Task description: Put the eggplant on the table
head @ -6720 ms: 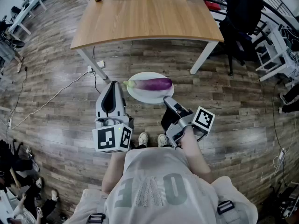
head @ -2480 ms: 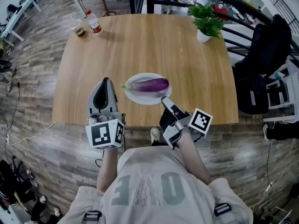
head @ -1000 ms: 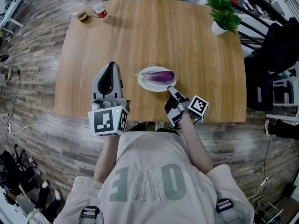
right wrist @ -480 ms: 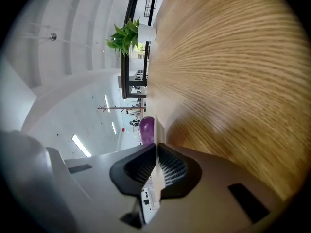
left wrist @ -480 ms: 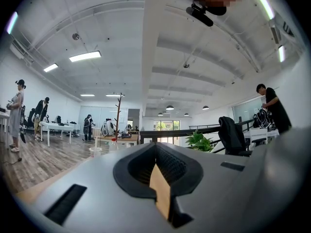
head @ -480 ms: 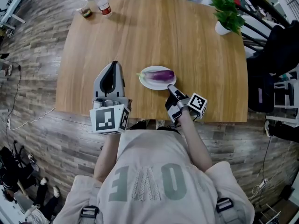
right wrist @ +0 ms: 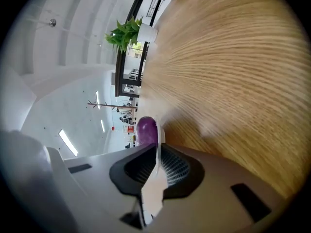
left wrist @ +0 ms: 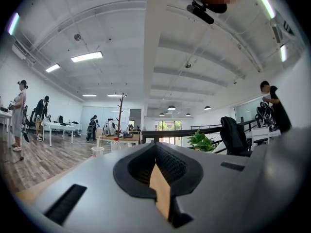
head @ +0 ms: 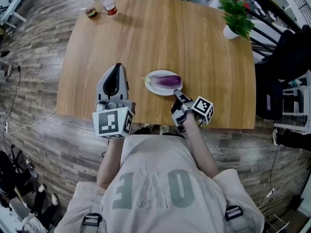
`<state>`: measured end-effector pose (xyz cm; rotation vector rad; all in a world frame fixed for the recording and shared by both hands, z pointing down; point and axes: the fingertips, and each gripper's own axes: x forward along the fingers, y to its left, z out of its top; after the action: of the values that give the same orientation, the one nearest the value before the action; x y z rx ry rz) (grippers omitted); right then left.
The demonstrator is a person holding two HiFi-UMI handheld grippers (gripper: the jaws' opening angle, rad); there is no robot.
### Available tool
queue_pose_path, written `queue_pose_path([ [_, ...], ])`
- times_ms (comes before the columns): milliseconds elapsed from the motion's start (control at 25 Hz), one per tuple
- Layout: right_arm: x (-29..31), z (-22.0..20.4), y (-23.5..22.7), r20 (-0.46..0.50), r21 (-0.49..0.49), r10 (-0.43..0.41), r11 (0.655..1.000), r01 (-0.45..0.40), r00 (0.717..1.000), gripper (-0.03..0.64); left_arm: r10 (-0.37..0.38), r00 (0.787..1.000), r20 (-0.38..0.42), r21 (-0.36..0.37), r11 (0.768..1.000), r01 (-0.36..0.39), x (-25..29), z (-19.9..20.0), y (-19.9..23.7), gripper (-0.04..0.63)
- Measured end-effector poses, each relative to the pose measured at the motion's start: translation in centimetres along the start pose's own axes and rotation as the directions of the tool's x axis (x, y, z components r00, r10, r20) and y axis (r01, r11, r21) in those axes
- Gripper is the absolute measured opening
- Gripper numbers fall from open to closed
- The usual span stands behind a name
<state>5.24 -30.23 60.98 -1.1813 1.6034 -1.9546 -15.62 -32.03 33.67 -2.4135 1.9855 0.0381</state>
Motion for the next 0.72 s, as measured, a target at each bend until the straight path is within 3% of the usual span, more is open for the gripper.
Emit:
queue_pose_path([
  [160, -0.2, 0.1, 0.4, 0.019, 0.011, -0.01, 1.0, 0.01, 1.0, 0.032, 0.006, 1.0, 0.004, -0.003, 1.0, -0.006, 0.0, 0.0, 0.4, 0.009],
  [280, -0.3, -0.1, 0.5, 0.003, 0.035, -0.002, 0.999, 0.002, 1.0, 0.128, 0.012, 1.0, 0.009, 0.001, 1.0, -0.012, -0.1, 0.1, 0.4, 0.009],
  [400, -0.4, -0.4, 0.4, -0.001, 0.07, 0.005, 0.998, -0.005, 1.0, 0.156, 0.012, 1.0, 0.015, 0.004, 1.0, -0.012, -0.1, 0.3, 0.5, 0.009],
  [720, -1.5, -0.2, -1.1, 0.038, 0.09, -0.129, 0.988, 0.125, 0.991, 0.239, 0.005, 1.0, 0.03, 0.002, 1.0, -0.005, 0.1, 0.6, 0.2, 0.009],
])
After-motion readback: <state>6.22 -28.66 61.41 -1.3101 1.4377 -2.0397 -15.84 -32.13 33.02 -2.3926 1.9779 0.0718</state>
